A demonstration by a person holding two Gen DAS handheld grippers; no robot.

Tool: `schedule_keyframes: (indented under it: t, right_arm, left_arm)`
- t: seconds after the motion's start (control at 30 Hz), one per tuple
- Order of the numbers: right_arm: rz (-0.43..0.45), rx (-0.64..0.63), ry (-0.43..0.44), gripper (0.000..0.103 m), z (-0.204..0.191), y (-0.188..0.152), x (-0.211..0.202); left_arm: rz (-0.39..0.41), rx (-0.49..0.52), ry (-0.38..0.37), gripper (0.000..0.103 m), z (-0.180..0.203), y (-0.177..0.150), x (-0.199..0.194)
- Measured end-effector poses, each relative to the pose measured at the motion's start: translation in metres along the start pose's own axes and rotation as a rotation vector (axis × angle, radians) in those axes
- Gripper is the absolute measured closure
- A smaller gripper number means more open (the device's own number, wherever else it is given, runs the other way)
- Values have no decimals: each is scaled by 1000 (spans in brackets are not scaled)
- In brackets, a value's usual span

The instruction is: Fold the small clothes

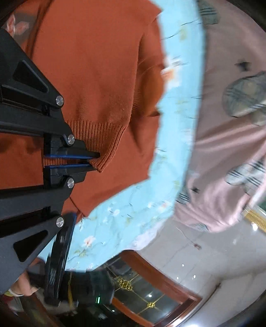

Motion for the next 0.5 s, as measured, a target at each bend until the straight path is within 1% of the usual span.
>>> schedule_keyframes:
  t: [0.07, 0.13, 0.2, 0.23, 0.27, 0.3, 0.33, 0.37, 0.47, 0.5]
  right_arm:
    - [-3, -6, 4, 55, -1, 1, 2]
    - [-8, -17, 12, 55, -6, 2, 6]
    - [-24, -30, 21, 55, -12, 2, 14]
    - [-36, -40, 25, 53, -17, 2, 20]
    - [-43, -45, 29, 52, -20, 2, 24]
    - [-51, -54, 34, 46, -25, 1, 29]
    - [-60, -70, 38, 40, -31, 1, 37]
    - [-66, -86, 37, 38, -35, 1, 43]
    - [-91, -109, 23, 38, -43, 2, 62]
    - [-101, -112, 21, 38, -45, 3, 68]
  left_arm:
    - [-38, -10, 23, 100, -9, -7, 16]
    - [-75, -27, 46, 96, -17, -16, 23]
    - [-77, -38, 52, 77, -22, -23, 16]
    - [-66, -37, 62, 72, -24, -28, 5]
    - [-58, -35, 72, 63, -25, -31, -2]
    - [-43, -30, 84, 58, -27, -35, -14]
    - [-21, -27, 99, 57, -29, -39, -29]
    - [-1, -33, 116, 56, -31, -41, -42]
    - [68, -73, 190, 56, -51, -51, -88]
    - [96, -93, 234, 56, -61, -55, -105]
Point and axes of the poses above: each gripper's, at about its wrist camera, not at the fingertips, and x roughly the way its jaws point, z to its right, y to its top, the point moved 3 cm from there along x, roughly the way its jaws point, and after that the axes turned 8 degrees about -y, right-handed, at the moved point
